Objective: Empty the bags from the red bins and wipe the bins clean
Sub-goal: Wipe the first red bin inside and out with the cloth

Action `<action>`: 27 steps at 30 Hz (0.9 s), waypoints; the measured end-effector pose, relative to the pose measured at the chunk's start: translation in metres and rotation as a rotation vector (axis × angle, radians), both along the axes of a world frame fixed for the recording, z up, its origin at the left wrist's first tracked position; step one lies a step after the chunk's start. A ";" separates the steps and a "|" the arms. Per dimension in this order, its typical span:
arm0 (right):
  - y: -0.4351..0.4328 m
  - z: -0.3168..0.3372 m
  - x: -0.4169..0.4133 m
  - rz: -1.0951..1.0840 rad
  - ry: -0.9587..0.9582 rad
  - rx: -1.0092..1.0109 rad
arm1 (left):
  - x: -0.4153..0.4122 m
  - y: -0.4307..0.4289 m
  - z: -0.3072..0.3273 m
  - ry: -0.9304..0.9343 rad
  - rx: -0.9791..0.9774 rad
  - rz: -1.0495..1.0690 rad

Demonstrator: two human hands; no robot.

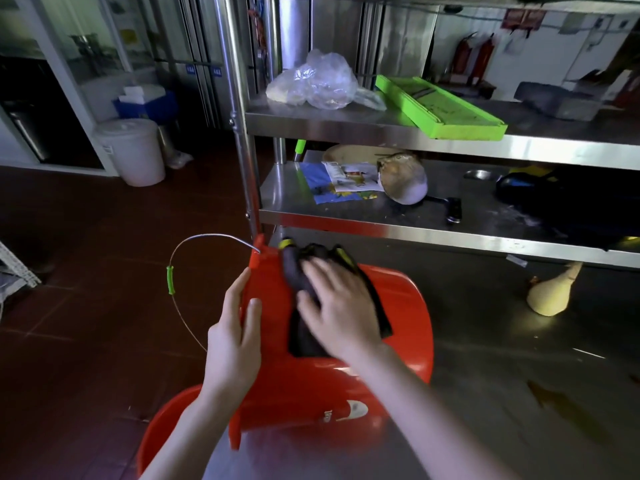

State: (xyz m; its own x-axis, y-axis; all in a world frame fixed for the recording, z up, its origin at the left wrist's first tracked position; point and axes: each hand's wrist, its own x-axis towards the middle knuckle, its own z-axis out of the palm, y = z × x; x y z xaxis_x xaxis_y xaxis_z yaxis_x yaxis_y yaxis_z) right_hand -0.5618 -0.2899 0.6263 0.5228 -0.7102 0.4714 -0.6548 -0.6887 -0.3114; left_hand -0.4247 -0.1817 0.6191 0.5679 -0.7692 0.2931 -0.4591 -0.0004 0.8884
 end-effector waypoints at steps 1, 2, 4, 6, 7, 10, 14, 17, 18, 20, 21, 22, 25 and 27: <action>-0.013 -0.003 -0.017 -0.069 0.022 0.035 | -0.002 0.006 -0.003 0.005 -0.012 -0.012; -0.029 -0.003 -0.035 -0.154 0.060 0.117 | -0.004 0.012 -0.007 0.006 -0.033 -0.029; -0.060 0.002 -0.061 -0.322 0.168 0.393 | -0.006 0.028 -0.016 -0.024 -0.078 -0.053; -0.079 0.011 -0.064 -0.369 0.231 0.636 | -0.006 0.042 -0.025 -0.109 -0.100 -0.059; -0.081 0.014 -0.055 -0.342 0.236 0.666 | -0.004 0.046 -0.029 -0.147 -0.095 -0.054; -0.056 0.019 0.002 -0.159 0.193 0.479 | 0.005 0.043 -0.031 -0.172 -0.036 -0.047; 0.019 0.018 0.049 0.049 0.101 0.057 | 0.019 0.039 -0.015 -0.547 -0.074 0.163; 0.044 0.005 0.044 0.090 0.145 -0.007 | 0.025 0.015 0.022 -0.720 -0.032 0.352; 0.048 0.003 0.040 0.109 0.128 -0.004 | 0.025 0.002 0.035 -0.754 0.076 0.330; 0.052 0.001 0.032 0.143 0.083 0.007 | 0.027 -0.026 0.057 -0.746 0.387 0.219; 0.052 -0.001 0.025 0.149 0.074 0.005 | 0.029 -0.037 0.062 -0.716 0.525 0.188; 0.050 -0.004 0.015 0.143 0.077 0.000 | 0.032 -0.041 0.063 -0.692 0.624 0.166; 0.035 -0.015 -0.030 0.049 0.057 -0.028 | 0.034 -0.031 0.058 -0.674 0.580 0.187; 0.010 -0.019 -0.064 -0.121 0.040 -0.001 | 0.026 -0.019 0.052 -0.684 0.506 0.245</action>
